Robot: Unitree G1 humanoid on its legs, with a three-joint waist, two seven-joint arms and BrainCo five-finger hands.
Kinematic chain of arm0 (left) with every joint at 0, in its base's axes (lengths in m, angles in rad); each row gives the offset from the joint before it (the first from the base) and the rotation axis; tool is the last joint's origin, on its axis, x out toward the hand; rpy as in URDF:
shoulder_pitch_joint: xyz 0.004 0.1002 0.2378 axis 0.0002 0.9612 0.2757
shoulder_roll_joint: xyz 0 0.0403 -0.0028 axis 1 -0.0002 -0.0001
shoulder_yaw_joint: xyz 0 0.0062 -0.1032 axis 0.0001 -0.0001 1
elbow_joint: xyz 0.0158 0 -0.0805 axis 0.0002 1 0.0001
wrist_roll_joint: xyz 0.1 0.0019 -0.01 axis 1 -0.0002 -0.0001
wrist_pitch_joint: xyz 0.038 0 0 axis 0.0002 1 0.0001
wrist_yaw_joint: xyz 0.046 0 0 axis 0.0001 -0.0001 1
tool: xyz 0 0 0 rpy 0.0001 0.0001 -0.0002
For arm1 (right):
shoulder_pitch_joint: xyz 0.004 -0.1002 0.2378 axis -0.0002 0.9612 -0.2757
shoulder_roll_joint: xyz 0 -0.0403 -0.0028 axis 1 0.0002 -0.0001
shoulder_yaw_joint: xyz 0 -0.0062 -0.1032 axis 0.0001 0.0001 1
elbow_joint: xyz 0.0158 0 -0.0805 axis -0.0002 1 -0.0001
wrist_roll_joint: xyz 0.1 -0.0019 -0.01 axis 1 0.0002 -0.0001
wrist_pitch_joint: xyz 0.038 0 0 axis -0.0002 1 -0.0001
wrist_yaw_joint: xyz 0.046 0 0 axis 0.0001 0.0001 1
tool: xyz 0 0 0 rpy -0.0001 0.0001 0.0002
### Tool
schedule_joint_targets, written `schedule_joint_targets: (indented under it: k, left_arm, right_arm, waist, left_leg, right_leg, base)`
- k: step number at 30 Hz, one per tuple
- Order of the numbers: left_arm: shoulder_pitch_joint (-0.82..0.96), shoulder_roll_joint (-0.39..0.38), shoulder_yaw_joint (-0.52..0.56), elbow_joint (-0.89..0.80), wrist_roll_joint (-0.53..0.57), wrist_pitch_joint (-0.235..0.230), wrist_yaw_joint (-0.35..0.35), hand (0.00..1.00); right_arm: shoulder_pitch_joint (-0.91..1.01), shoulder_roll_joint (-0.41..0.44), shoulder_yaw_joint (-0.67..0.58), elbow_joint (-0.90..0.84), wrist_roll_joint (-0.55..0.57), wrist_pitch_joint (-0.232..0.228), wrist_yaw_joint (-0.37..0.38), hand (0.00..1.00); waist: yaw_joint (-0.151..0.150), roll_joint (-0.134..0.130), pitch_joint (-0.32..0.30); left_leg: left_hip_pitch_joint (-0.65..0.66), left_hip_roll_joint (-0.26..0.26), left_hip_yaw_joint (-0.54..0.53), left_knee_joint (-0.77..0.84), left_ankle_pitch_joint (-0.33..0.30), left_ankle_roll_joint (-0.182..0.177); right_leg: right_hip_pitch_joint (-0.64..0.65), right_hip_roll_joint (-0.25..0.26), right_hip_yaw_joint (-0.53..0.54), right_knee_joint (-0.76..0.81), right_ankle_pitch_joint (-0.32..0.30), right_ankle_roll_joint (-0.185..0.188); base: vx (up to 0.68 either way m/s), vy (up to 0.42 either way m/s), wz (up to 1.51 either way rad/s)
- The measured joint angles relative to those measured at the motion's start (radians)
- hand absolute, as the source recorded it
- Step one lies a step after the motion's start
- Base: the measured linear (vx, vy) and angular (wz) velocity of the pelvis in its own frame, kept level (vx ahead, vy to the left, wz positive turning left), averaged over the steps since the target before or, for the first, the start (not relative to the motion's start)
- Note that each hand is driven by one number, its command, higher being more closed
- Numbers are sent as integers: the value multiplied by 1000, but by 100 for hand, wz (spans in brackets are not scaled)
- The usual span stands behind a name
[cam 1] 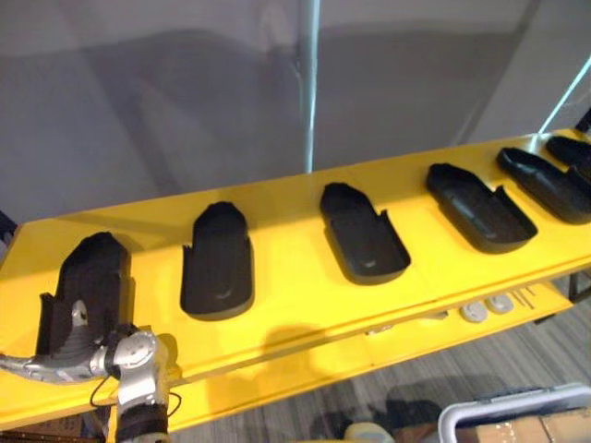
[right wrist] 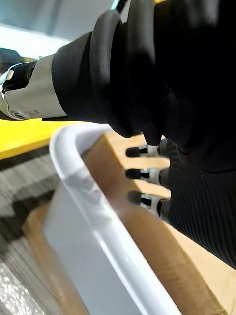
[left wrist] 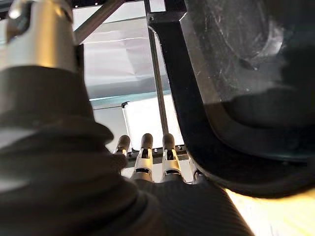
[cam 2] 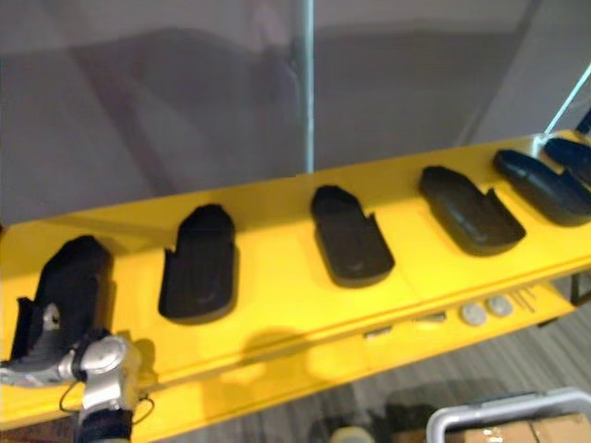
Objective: Walk over and take plastic housings, then place them on the shelf
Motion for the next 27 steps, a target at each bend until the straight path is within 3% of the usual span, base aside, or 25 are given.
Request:
schedule_joint_targets:
  k: [10,27]
  left_arm:
    - [-98,69,25,29,-9,23,-1,0]
    - [-148,104,26,26,-87,72,-36,0]
  right_arm:
    - [1,-10,29,-45,2,19,-3,0]
    - [3,-17,38,-92,24,22,-3,0]
  waist:
    - [1,-2,53]
    - [0,-4,86]
  left_leg:
    - [-74,17,3,100,-43,4]
    - [-140,36,12,203,-93,12]
  right_leg:
    - [-42,4,22,17,9,1]
    - [-93,15,48,67,1,2]
  base:
    - [-10,3,-2]
    - [-17,6,-3]
